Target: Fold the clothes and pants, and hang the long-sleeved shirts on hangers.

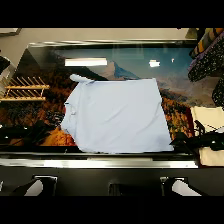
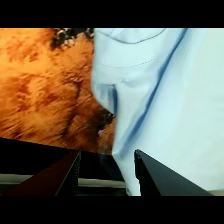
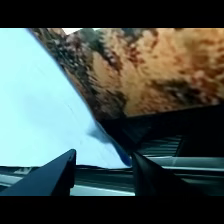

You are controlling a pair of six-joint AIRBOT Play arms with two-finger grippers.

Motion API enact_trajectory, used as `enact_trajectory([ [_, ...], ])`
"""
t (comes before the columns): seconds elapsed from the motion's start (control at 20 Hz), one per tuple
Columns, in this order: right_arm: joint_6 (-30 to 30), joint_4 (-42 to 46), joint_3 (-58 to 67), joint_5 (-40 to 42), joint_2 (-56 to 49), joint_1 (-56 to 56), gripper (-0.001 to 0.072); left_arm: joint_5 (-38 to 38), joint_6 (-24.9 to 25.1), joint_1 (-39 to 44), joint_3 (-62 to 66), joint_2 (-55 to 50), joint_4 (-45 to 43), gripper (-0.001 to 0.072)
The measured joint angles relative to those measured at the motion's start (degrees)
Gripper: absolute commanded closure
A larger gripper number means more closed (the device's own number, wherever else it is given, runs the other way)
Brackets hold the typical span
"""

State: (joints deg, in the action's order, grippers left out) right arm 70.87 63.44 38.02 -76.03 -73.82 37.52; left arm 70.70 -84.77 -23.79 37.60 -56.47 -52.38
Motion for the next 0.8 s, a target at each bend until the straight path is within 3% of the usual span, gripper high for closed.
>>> enact_trajectory([
  [0.05,-0.5,-1.1,-0.8,0.2,0.0,0.0,0.0298,0.0,0.2,0.0,-0.1,-0.1,0.5,0.0313],
  [0.1,-1.1,-2.6,-1.9,0.4,-0.1,0.0,0.0359,-0.1,0.4,0.0,-0.2,-0.3,0.9,0.0313],
  [0.2,-2.4,-3.9,-3.7,1.3,-0.1,0.0,0.0602,-0.2,0.9,0.0,-0.3,-0.8,1.3,0.0313],
  [0.25,-3.0,-3.9,-4.4,2.0,-0.1,0.0,0.0671,-0.2,1.2,0.0,-0.3,-1.2,1.5,0.0313],
  [0.5,-4.9,-7.3,-5.6,2.7,2.1,0.0,0.0679,-0.4,2.8,2.1,-1.6,-4.3,1.9,0.0313],
  [0.8,-5.3,-12.7,-5.8,1.3,8.6,0.0,0.0679,-4.9,3.6,11.1,-3.1,-12.1,3.4,0.0313],
])
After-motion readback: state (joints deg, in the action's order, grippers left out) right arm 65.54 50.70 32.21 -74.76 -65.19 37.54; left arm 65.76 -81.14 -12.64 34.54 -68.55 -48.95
